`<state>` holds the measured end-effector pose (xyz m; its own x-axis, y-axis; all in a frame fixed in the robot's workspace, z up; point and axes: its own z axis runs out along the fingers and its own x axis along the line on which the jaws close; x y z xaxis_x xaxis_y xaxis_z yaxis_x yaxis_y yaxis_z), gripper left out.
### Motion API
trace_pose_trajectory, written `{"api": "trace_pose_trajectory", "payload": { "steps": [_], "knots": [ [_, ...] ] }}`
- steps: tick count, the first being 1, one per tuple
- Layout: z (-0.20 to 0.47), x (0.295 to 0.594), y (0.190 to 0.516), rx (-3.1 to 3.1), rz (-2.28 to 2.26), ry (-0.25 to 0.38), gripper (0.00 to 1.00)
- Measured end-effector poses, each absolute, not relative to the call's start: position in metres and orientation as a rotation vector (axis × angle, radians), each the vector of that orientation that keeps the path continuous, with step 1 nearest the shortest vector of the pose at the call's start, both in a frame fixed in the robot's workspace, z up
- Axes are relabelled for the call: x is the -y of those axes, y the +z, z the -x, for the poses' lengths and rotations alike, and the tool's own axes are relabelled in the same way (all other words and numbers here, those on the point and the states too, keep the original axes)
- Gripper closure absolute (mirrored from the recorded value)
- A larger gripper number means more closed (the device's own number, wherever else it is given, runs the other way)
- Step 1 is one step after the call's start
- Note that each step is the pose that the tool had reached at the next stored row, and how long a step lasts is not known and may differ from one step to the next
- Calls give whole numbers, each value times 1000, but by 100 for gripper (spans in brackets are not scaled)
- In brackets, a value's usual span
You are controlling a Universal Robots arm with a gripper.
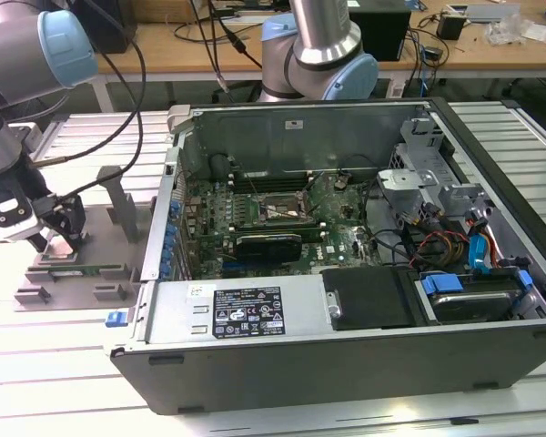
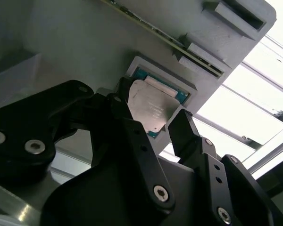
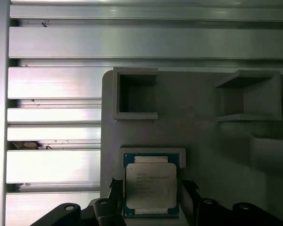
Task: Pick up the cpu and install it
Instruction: 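Pick up the cpu and move it towards the insertion slot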
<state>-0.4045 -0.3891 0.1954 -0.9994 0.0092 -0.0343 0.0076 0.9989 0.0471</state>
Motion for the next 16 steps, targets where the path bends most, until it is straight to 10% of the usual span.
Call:
{"api": "trace_pose_trajectory", "payload": {
  "steps": [16],
  "knots": [
    [404,385,189,-3106,-2,73,40]
  ]
}}
